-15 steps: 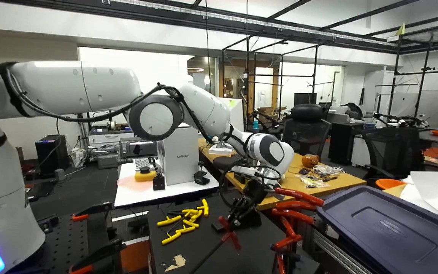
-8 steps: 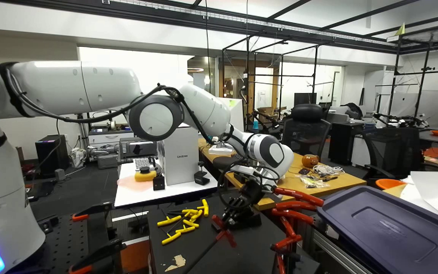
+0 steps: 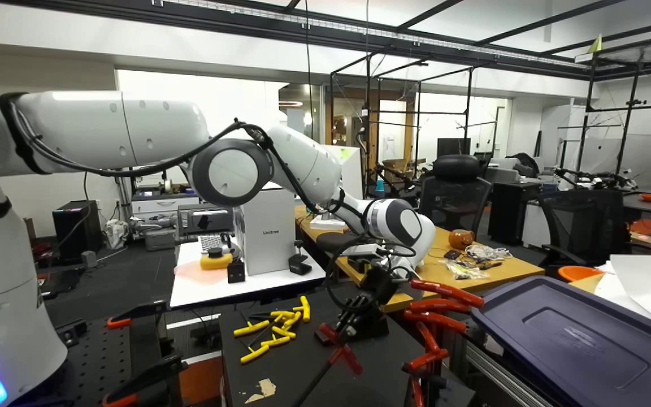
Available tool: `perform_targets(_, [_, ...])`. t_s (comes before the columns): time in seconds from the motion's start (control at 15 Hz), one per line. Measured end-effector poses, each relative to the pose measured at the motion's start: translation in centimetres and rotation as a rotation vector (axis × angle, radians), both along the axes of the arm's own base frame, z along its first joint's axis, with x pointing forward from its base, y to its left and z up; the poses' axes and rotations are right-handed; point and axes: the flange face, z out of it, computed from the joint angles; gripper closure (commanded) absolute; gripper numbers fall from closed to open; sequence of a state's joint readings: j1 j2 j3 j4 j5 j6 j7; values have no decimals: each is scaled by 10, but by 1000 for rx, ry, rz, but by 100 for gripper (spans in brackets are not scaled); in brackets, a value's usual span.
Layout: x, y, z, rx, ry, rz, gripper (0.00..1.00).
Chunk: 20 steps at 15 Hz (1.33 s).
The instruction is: Remove the longest red wrench from the holder and place it on the table
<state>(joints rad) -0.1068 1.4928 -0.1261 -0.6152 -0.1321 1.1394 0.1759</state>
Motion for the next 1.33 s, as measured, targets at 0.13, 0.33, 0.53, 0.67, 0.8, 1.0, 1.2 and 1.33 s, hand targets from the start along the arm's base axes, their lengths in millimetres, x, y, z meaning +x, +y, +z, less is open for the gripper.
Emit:
perform_targets(0.13, [1,-4,4,-79,9,32,94])
perform_targets(0.33, [4,-8,9,-174,20,85,94])
perform_targets(0.53, [9,-10,12,-226,2,131,94])
perform_targets(0.67, [17,-10,10,-230,-53,155,94])
perform_targets(0.8, [26,-11,8,-226,-115,175,94])
perform_targets(1.0, [40,-13,2,-218,-224,211,94])
perform_targets(1.2, [47,-14,-4,-209,-290,235,94])
perform_targets(1.33, [48,-14,-7,-195,-304,247,94])
